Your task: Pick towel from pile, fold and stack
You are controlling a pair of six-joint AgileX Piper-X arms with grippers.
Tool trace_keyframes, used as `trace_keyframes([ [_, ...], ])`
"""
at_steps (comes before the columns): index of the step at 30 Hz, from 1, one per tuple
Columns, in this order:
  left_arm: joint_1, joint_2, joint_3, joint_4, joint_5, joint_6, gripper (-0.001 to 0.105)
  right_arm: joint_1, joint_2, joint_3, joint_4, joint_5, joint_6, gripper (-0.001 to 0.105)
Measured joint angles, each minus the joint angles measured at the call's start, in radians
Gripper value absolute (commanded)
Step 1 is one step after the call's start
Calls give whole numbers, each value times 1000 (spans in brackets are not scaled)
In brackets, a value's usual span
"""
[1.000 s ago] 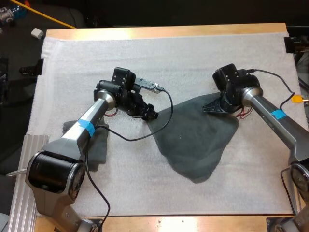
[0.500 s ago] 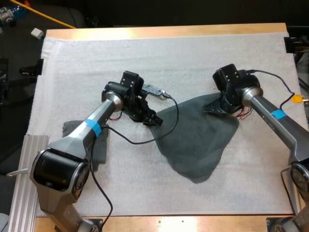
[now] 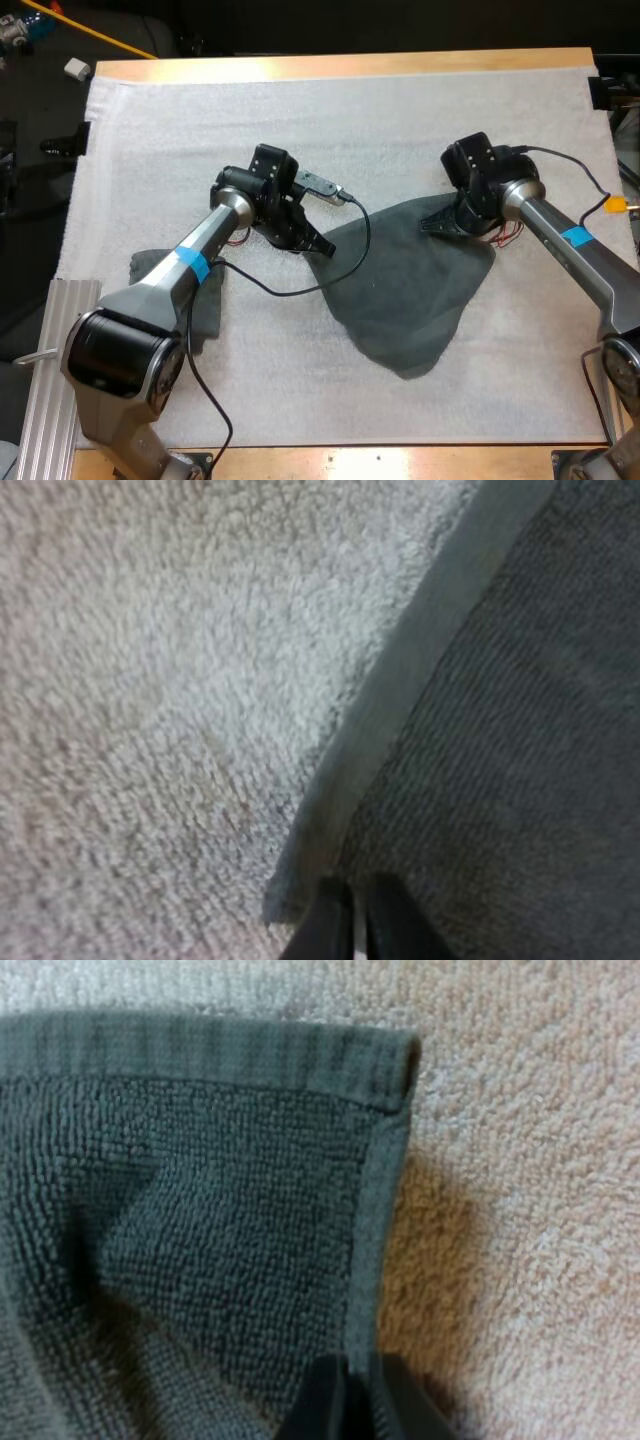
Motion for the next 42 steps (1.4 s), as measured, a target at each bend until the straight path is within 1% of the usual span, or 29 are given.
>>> trace_keyframes([
  [5, 0, -59, -17, 8, -7, 11, 0, 0, -18, 0, 0, -16, 8, 0],
  [10, 0, -171, -42, 7, -25, 20, 0, 0, -106, 0, -14, -16, 11, 0],
  [15, 0, -270, -45, 7, -32, 20, 0, -3, -205, -5, -36, -16, 11, 0],
  [19, 0, -300, -46, 10, -32, 25, 0, -3, -238, -7, -36, -16, 11, 0],
  [22, 0, -328, -44, 42, -32, 28, 0, -3, -260, -4, -20, -18, 5, 0],
  [29, -2, -481, -46, 124, -32, 27, 2, 13, -385, -5, 58, -22, -15, 0],
  [35, -2, -599, -47, 219, -32, 27, 17, 100, -495, -5, 145, -22, -31, 0],
  [37, -2, -631, -48, 250, -32, 27, 20, 132, -524, -5, 168, -23, -33, 0],
  [39, -2, -662, -50, 279, -30, 27, 20, 164, -553, -5, 195, -23, -33, 0],
  [41, -4, -677, -53, 292, -29, 25, 26, 179, -567, -5, 208, -22, -33, 0],
  [42, -13, -711, -53, 327, -27, 21, 30, 215, -598, -5, 243, -22, -30, 0],
])
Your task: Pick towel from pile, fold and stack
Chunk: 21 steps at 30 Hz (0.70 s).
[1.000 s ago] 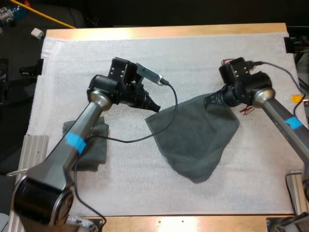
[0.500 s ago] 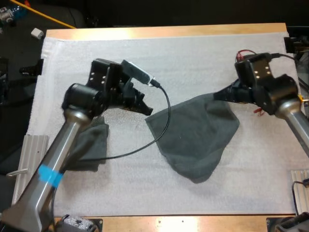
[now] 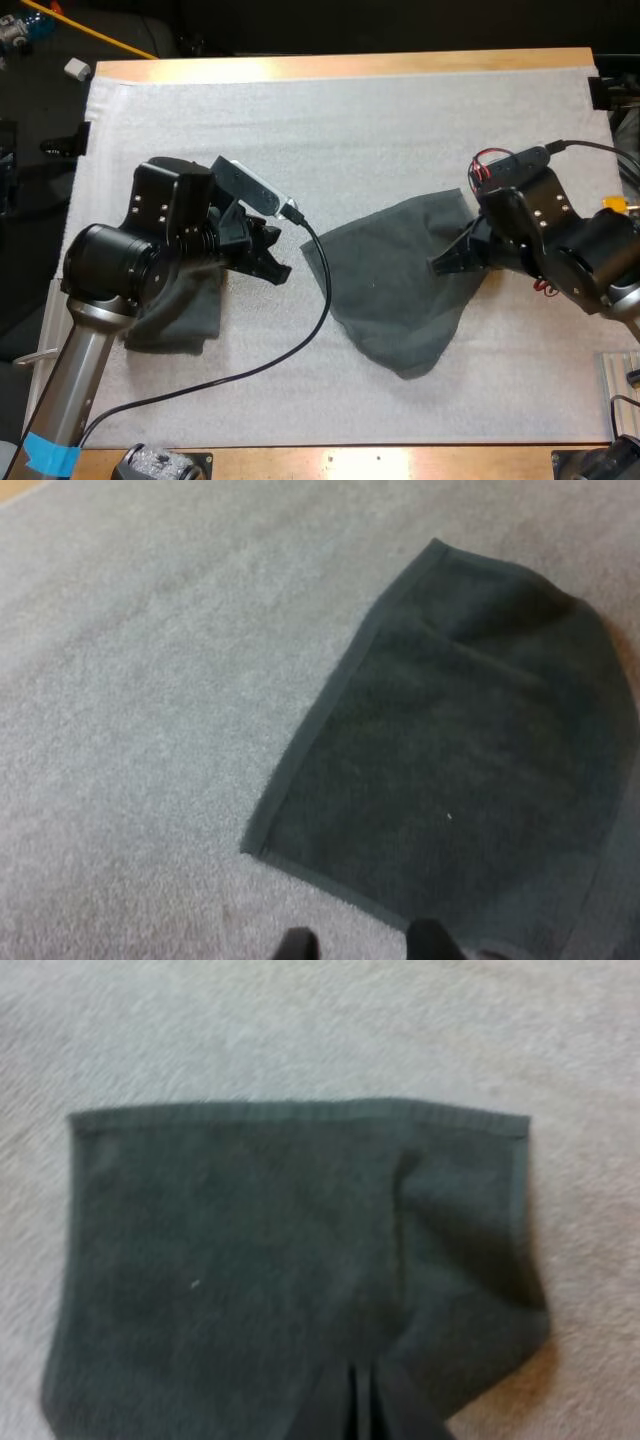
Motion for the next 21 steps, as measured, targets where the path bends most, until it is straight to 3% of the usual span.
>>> trace_keyframes([
  [6, 3, -18, 0, 39, 2, -2, 36, 24, -9, 0, 43, -8, 20, 0],
  [14, 3, -144, 0, 184, 18, -30, 36, 193, -83, 19, 151, -12, 109, 0],
  [21, 3, -233, 36, 221, 27, -49, 38, 287, -114, 163, 137, -22, 195, 0],
])
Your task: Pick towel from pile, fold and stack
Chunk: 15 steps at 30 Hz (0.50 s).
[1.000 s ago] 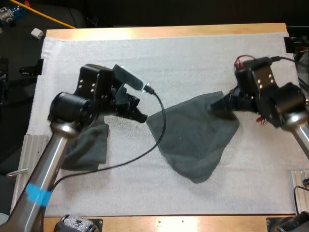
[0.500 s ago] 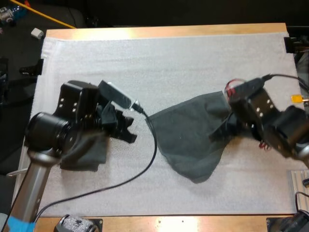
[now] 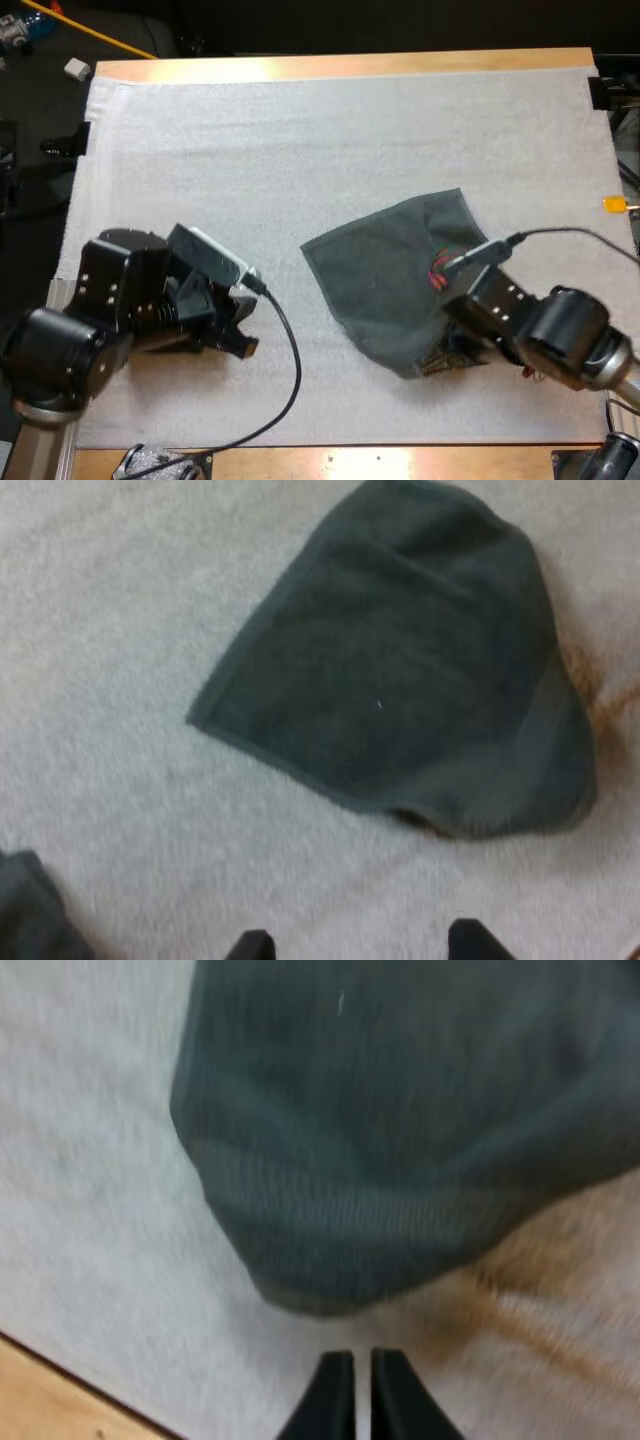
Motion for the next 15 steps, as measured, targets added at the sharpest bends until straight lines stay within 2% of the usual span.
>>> trace_keyframes([
  [3, 0, -32, 47, 0, 4, 0, 41, 14, 0, 71, -34, -12, 19, 1],
  [4, 0, -52, 91, 7, 5, 0, 42, 22, -3, 134, -64, -23, 33, 0],
  [9, 0, -83, 75, 17, 5, -18, 42, 50, -4, 135, -104, -7, 83, 2],
  [12, 0, -119, 78, 21, 10, -28, 43, 59, -5, 156, -144, 1, 118, 18],
  [15, -2, -145, 88, 26, 17, -33, 44, 59, -5, 189, -179, 4, 147, 45],
])
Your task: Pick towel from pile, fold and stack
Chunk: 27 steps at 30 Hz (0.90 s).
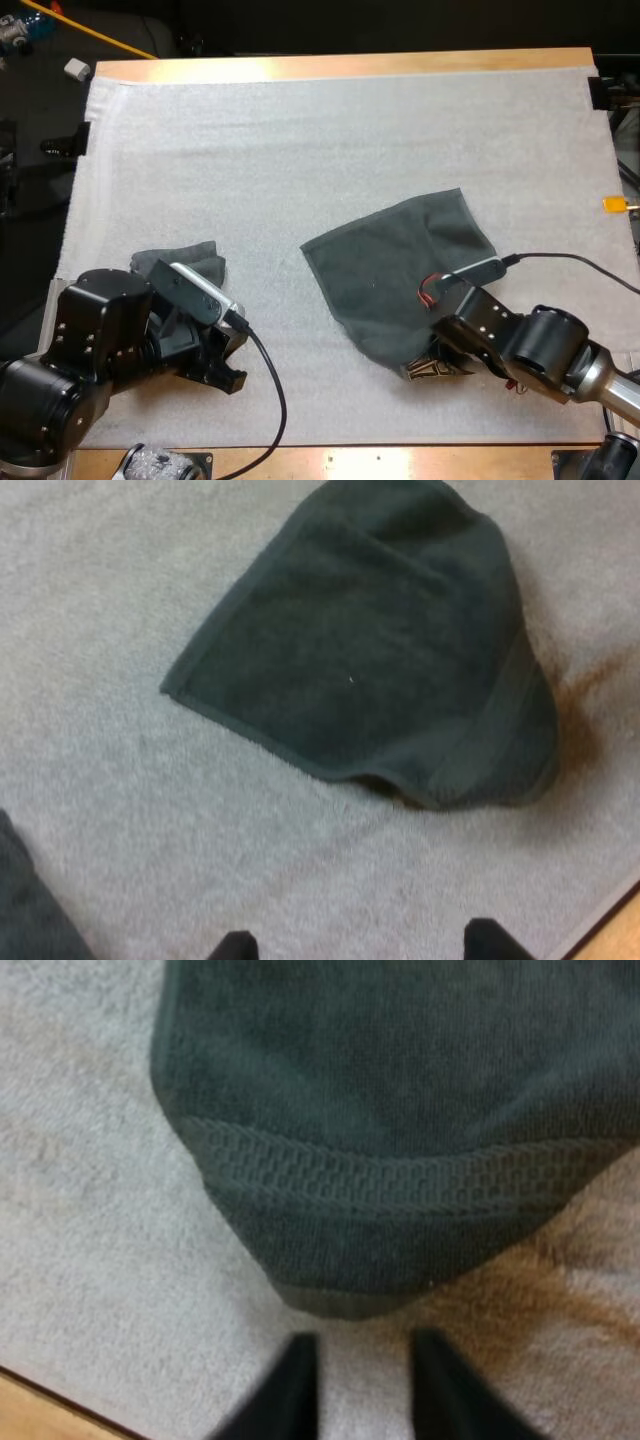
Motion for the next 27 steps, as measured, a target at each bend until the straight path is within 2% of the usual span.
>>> trace_keyframes([
  [1, 0, -5, 6, 0, 3, -2, 44, -1, 0, 13, -11, 0, 9, 52],
  [3, 0, -12, 17, 2, 3, -7, 44, -2, 0, 32, -31, 0, 19, 56],
  [8, 0, -28, 50, 9, 12, -15, 44, -2, 12, 112, -135, -8, 49, 44],
  [13, 0, -31, 65, 15, 19, -16, 45, -2, 128, 213, -309, -62, 87, 41],
  [22, 0, -31, 65, 17, 33, -16, 45, 0, 297, 234, -419, -50, 162, 41],
  [23, 0, -31, 65, 17, 32, -16, 45, 0, 320, 234, -429, -50, 174, 37],
  [24, 0, -31, 65, 17, 32, -18, 45, 0, 335, 234, -439, -48, 185, 26],
  [25, 0, -31, 65, 17, 32, -17, 45, 0, 341, 234, -443, -46, 190, 25],
  [27, 0, -31, 65, 17, 32, -17, 45, 0, 343, 234, -445, -45, 191, 28],
])
